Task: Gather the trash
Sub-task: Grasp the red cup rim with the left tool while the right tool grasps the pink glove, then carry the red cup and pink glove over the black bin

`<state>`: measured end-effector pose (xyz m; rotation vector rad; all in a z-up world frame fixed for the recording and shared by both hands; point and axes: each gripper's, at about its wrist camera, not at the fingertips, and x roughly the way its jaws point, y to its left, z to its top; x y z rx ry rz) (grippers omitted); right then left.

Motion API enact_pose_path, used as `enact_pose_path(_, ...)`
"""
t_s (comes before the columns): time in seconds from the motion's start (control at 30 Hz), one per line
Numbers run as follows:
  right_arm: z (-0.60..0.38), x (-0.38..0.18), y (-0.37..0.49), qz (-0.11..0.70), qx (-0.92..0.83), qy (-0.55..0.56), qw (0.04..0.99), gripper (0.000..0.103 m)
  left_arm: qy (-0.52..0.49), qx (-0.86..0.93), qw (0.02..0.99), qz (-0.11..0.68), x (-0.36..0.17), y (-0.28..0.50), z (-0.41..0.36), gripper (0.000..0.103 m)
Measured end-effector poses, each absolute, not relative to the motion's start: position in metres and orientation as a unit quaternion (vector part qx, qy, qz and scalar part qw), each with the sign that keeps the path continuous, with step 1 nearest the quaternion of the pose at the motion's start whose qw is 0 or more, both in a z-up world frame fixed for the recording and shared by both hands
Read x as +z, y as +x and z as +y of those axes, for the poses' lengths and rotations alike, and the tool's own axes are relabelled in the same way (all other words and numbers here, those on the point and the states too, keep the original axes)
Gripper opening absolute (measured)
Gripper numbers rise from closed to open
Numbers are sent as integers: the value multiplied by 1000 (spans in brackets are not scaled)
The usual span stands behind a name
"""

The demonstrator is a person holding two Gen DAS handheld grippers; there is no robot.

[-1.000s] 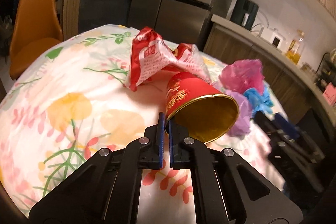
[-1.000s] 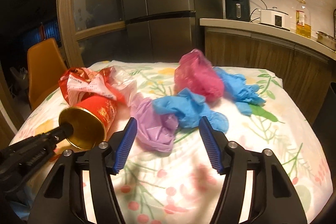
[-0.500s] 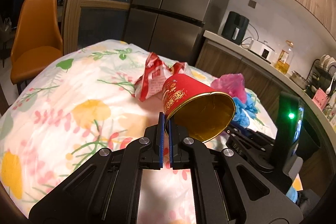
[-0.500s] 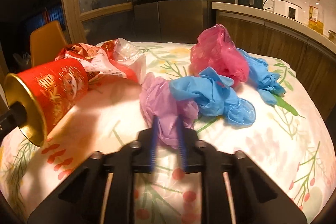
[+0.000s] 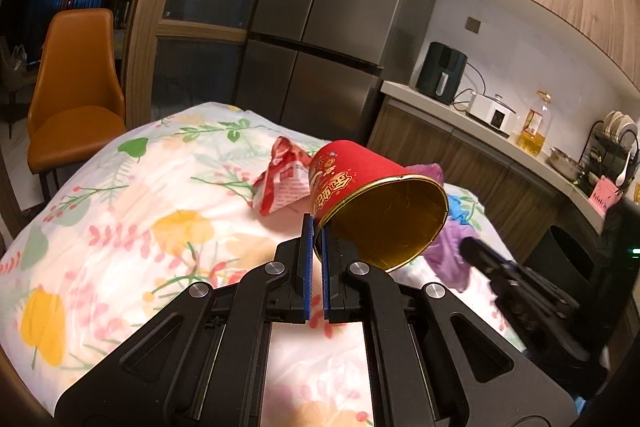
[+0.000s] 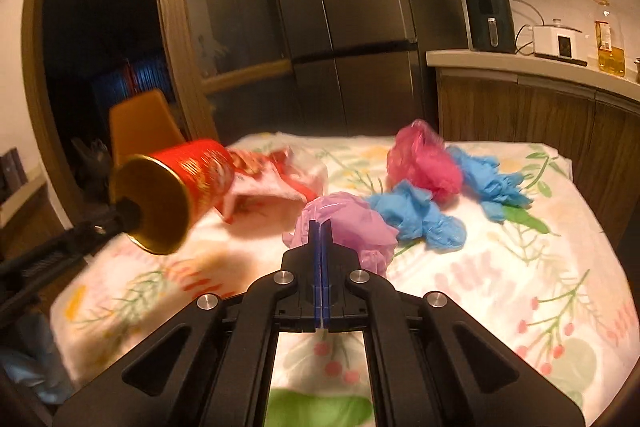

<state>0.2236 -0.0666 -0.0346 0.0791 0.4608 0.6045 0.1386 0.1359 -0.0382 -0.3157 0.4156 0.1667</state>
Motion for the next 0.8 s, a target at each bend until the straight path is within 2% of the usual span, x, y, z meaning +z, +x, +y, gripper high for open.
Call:
enact_pose_path(0.4,-134,3,190,172,250,55,951,1,-131,39,971,194,-17,142,81,3)
enact_pose_path(0.8,-201,16,189,145,176,68,971,1,-96,-35,976,192,-2,169,7,3)
